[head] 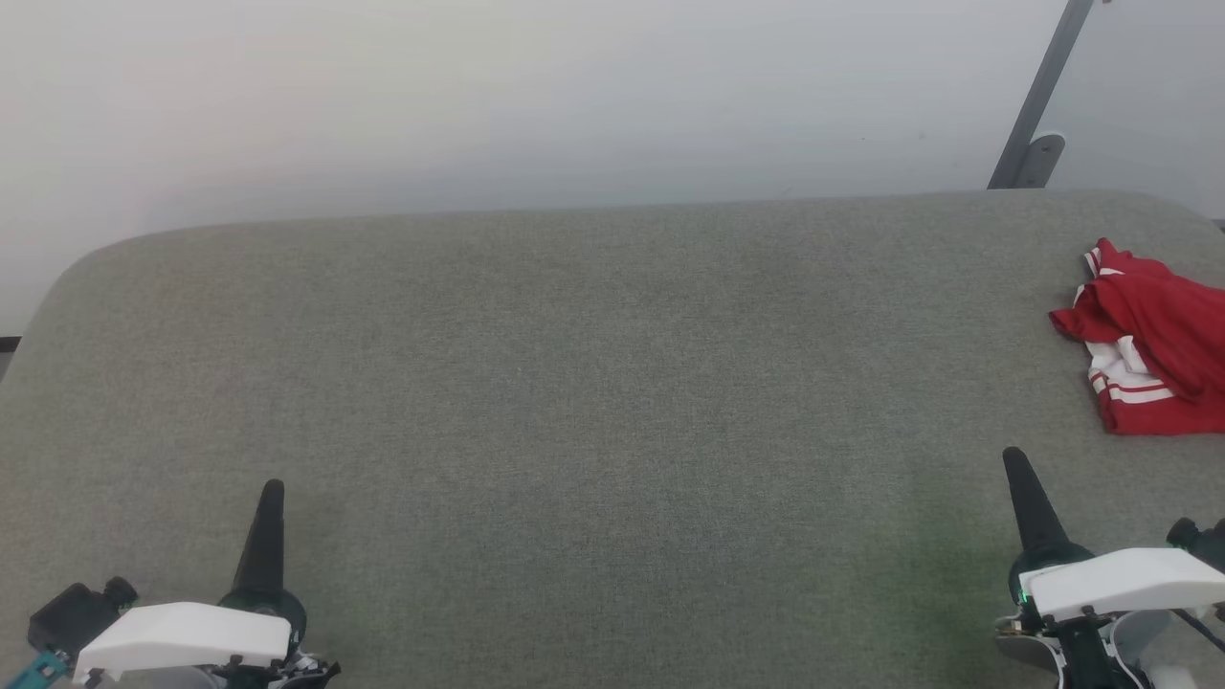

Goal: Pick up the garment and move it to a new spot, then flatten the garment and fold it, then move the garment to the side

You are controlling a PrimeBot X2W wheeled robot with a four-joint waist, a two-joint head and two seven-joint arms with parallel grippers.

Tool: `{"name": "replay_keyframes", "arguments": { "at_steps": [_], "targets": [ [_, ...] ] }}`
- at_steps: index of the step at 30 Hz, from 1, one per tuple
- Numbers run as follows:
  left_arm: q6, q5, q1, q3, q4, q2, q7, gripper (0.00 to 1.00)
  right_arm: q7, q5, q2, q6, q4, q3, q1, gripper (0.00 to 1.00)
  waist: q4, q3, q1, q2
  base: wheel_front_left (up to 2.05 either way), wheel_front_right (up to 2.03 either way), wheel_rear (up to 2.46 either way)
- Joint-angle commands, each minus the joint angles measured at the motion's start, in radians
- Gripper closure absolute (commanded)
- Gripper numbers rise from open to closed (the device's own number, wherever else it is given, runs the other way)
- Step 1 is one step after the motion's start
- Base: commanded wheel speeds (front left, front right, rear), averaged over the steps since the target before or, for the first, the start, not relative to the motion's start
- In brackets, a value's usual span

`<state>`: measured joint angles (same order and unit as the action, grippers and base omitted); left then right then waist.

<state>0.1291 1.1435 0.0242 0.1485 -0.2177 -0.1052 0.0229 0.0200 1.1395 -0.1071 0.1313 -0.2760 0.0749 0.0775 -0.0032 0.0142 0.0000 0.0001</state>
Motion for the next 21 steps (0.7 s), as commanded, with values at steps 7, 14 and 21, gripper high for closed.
{"name": "replay_keyframes", "arguments": {
  "at_steps": [7, 14, 21],
  "targets": [
    [0.002, 0.082, 0.032, -0.005, 0.002, 0.004, -0.023, 1.00, -0.022, 0.076, 0.007, 0.000, 0.014, 0.011, 0.022, 1.00, 0.000, -0.001, 0.0000, -0.0001, 0.00, 0.00, 0.00],
    [0.002, 0.141, 0.040, -0.009, -0.002, 0.012, -0.041, 1.00, -0.040, 0.136, 0.016, -0.001, 0.018, 0.014, 0.025, 1.00, 0.001, -0.002, 0.0000, -0.0001, 0.00, 0.00, 0.00],
    [0.002, 0.196, 0.051, -0.013, -0.006, 0.020, -0.058, 1.00, -0.057, 0.194, 0.023, -0.001, 0.021, 0.019, 0.028, 1.00, 0.001, -0.004, 0.0000, -0.0001, 0.00, 0.00, 0.00]
  ]
}}
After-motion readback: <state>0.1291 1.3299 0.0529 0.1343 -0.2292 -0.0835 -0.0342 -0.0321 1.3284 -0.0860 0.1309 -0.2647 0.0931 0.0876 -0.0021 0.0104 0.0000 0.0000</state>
